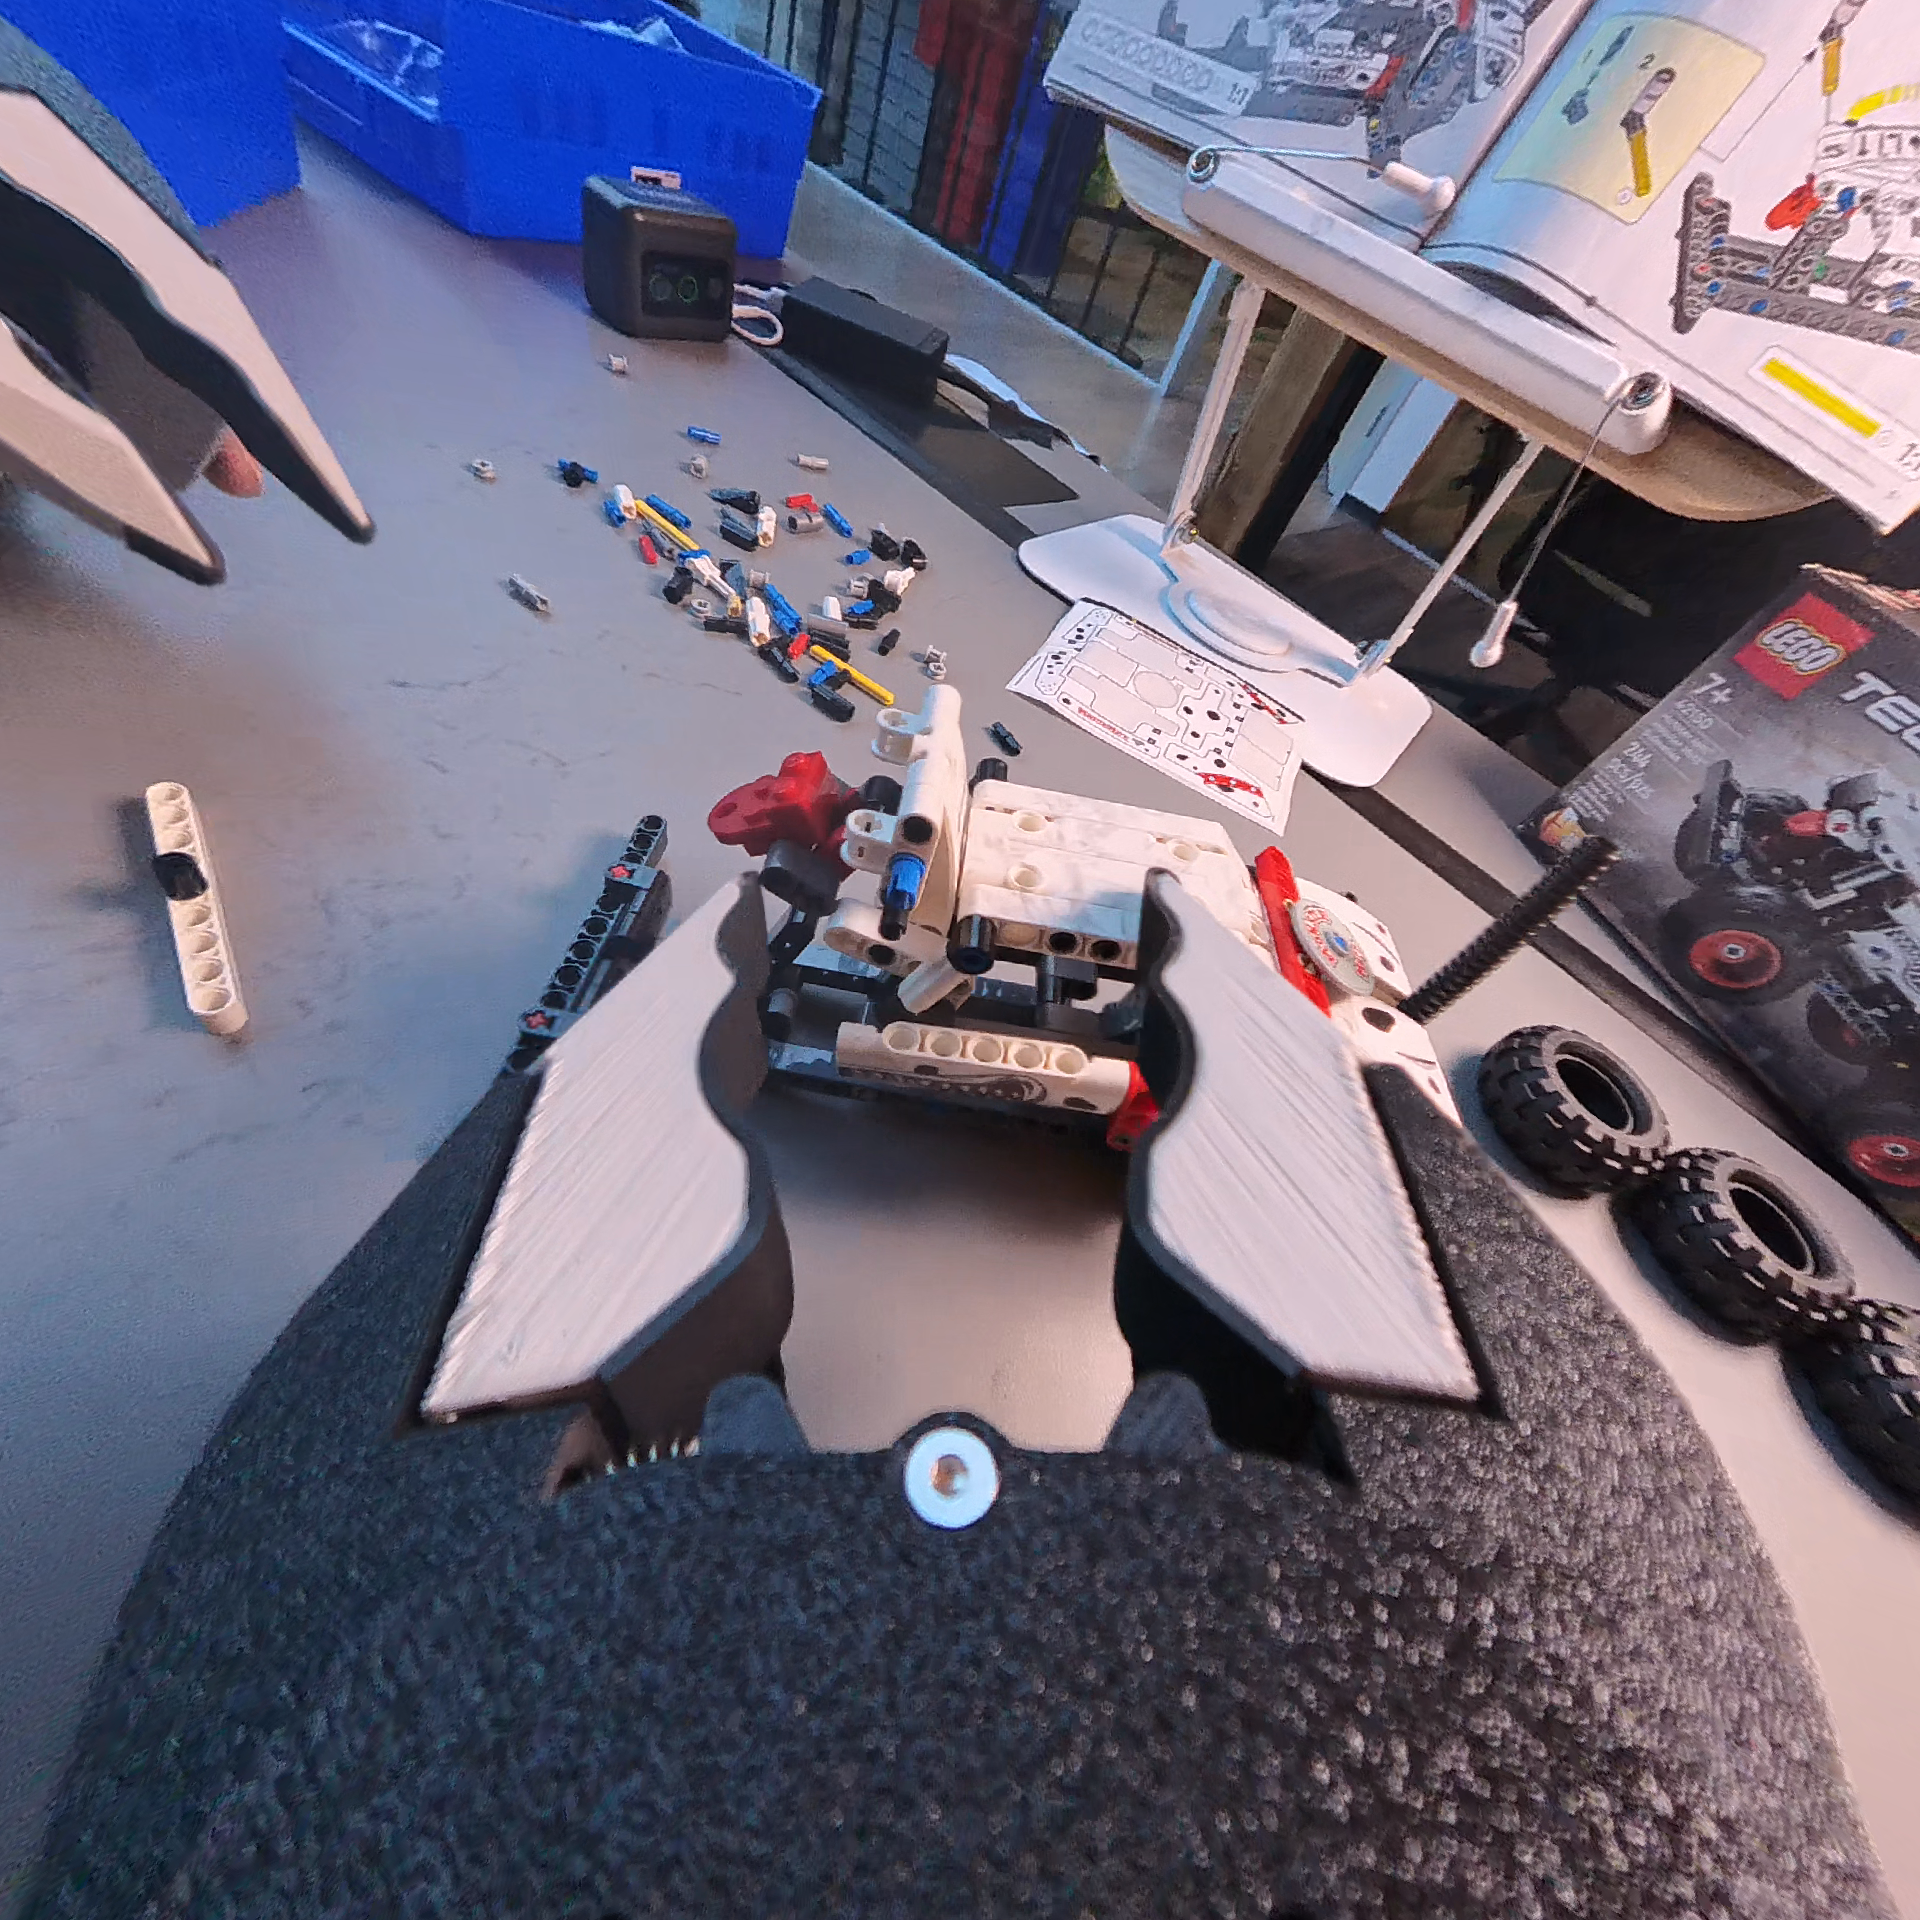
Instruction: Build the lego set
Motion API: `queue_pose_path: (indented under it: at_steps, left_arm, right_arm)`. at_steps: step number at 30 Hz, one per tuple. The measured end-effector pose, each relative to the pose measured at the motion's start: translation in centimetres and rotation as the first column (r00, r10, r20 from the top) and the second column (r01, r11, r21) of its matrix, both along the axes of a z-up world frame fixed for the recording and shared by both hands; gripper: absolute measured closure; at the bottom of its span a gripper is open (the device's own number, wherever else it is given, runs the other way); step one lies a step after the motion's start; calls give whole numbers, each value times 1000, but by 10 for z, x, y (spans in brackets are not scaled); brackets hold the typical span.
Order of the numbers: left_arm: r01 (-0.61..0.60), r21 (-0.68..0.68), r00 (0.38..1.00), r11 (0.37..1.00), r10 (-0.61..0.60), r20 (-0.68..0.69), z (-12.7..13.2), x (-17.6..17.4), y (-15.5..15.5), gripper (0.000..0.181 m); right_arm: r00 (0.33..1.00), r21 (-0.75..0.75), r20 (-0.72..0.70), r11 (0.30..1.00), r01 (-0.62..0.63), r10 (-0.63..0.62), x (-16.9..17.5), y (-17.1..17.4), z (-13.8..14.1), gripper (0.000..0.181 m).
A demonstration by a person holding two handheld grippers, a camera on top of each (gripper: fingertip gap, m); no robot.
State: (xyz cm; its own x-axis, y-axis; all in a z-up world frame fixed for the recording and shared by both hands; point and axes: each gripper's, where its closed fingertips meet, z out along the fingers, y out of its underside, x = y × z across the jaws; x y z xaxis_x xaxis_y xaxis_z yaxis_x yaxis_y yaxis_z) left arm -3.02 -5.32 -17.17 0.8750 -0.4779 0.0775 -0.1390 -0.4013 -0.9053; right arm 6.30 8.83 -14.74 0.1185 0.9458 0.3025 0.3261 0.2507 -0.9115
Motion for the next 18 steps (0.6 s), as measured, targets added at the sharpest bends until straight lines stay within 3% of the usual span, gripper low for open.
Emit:
queue_pose_path:
  at_steps: [6,11,18]
  left_arm:
    - [-65,33,998,997,65,14,7,-12,4,149]
    - [-85,48,996,995,86,-3,8,-15,5,149]
    - [-105,53,994,993,105,-6,8,-19,6,149]
  right_arm:
    - [999,118,32,993,27,-31,-1,4,-3,106]
    - [996,112,55,991,68,-75,-3,7,-7,98]
    - [991,222,74,971,89,-107,-3,13,-7,113]
